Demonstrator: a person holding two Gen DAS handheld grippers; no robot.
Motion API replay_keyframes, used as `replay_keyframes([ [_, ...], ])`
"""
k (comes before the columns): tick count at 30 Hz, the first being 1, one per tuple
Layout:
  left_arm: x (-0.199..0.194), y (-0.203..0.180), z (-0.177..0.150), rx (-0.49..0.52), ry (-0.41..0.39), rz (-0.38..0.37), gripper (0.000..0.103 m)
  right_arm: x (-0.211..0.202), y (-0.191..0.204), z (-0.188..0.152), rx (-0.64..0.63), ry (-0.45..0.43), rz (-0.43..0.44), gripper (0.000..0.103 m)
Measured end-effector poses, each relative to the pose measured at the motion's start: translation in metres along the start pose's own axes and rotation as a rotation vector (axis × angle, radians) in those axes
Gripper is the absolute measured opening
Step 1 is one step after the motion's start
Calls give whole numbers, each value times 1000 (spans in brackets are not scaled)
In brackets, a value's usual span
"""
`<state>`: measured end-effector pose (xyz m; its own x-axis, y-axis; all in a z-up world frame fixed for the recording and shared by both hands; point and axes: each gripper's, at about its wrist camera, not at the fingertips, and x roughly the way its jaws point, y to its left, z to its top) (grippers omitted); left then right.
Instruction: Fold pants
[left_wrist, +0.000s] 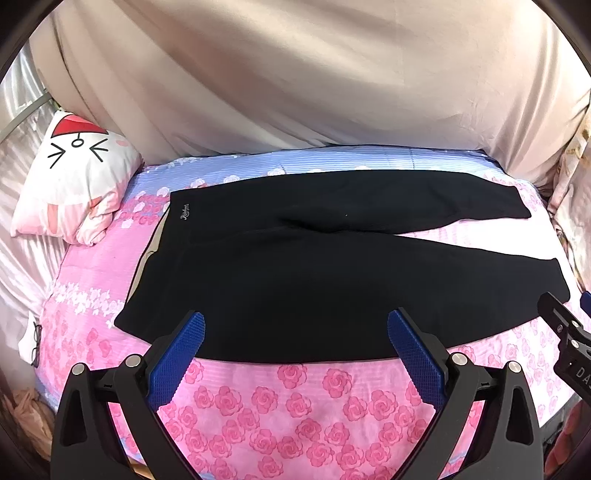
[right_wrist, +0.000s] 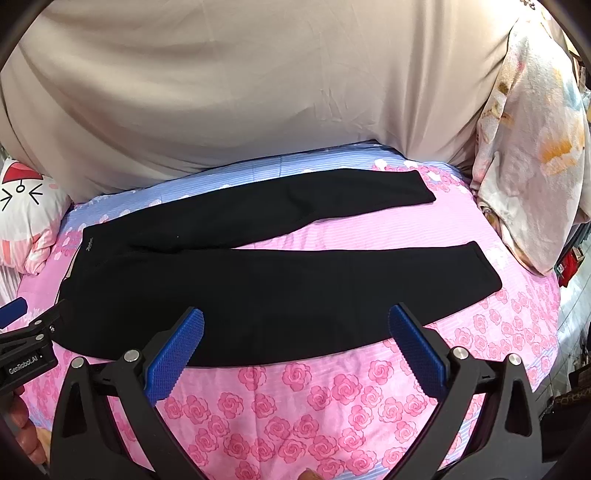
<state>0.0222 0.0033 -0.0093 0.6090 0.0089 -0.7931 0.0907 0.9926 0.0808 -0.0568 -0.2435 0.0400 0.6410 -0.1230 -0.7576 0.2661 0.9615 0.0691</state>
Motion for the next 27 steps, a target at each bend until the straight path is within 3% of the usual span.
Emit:
replay_keyframes([
  [27, 0, 4, 1, -7, 7, -6, 98, 1, -5, 9, -18, -16, -41, 98],
])
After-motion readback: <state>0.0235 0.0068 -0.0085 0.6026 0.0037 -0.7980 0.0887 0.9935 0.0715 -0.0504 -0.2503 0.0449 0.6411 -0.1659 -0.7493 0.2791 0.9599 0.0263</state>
